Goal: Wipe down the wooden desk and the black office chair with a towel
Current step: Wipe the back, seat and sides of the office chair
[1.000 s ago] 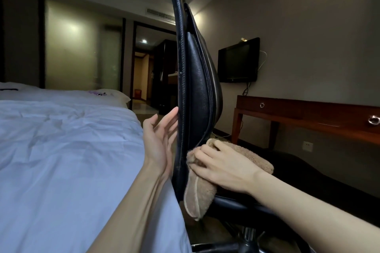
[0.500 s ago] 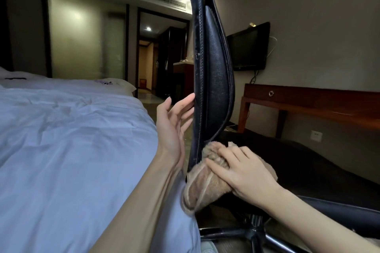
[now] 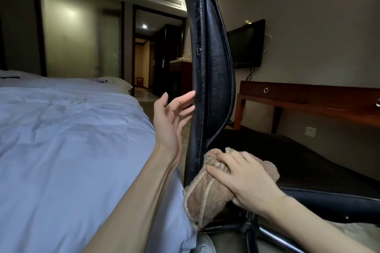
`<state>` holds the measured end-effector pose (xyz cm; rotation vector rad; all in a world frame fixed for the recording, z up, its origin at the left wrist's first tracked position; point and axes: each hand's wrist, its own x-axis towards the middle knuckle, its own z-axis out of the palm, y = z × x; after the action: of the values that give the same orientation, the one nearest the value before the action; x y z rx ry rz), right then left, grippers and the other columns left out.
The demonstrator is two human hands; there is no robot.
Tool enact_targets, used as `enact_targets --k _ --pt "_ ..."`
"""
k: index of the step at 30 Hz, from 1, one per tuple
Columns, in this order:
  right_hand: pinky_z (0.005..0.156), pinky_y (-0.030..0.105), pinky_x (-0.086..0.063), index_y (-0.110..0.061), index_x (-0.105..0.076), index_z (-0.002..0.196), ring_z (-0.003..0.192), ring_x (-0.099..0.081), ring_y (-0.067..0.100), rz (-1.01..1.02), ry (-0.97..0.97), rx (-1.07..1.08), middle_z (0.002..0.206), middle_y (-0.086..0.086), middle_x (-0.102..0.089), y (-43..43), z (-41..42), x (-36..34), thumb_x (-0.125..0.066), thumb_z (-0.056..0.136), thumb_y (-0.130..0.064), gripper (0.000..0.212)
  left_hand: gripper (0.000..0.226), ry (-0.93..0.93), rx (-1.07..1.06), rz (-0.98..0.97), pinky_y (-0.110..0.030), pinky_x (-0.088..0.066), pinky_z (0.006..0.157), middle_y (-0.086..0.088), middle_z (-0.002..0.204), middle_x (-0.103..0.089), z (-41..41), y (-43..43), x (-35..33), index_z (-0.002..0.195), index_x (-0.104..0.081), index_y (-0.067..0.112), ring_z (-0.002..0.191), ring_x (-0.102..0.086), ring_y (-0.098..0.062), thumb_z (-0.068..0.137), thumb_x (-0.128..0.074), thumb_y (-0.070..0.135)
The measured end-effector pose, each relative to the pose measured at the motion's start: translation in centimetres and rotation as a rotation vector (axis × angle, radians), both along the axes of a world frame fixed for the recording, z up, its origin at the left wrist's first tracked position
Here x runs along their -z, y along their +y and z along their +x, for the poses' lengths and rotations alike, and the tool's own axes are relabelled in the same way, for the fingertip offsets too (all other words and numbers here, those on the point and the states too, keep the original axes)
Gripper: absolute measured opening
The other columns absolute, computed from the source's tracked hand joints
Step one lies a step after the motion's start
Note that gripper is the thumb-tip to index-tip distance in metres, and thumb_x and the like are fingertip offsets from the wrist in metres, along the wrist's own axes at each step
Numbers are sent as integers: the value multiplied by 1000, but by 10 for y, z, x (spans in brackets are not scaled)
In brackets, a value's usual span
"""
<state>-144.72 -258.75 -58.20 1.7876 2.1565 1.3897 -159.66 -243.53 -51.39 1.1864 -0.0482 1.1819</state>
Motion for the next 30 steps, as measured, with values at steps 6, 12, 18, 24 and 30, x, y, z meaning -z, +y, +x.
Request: enact_targets --k 6,12,18,24,30 --pt "79 40 -49 -15 -71 132 108 -55 32 426 223 -235 127 13 -54 -5 -17 -37 -72 80 -33 55 70 43 17 -10 -49 -39 119 -7 131 -71 -2 3 0 128 -72 8 128 -62 -30 105 -23 52" --pt "89 46 -44 -17 -68 136 116 -55 38 515 229 -197 128 22 -60 19 -32 -35 -67 88 -29 50 78 114 109 73 -48 -46 112 -10 132 -70 -12 7 -7 121 -77 12 123 -64 -31 94 -29 67" --pt "82 44 -44 -17 -76 119 107 -52 34 238 -99 -266 121 18 -58 6 -19 16 -51 101 -18 31 80 127 22 142 -40 -48 106 -7 133 -70 -12 -1 -5 129 -71 9 126 -62 -33 97 -23 64" --pt "80 43 -50 -15 -76 114 109 -62 36 136 -271 -308 123 23 -67 -9 -24 -24 -57 102 -12 22 75 120 27 133 -43 -46 111 -4 132 -71 -12 -3 -2 128 -72 12 123 -65 -25 101 -21 61" --pt "83 46 -42 -17 -74 126 109 -56 39 531 -75 -222 125 23 -65 4 -31 -114 -63 96 -18 32 66 113 240 68 -34 -59 85 -16 110 -76 -19 -6 -17 105 -81 13 102 -73 -25 102 -35 60"
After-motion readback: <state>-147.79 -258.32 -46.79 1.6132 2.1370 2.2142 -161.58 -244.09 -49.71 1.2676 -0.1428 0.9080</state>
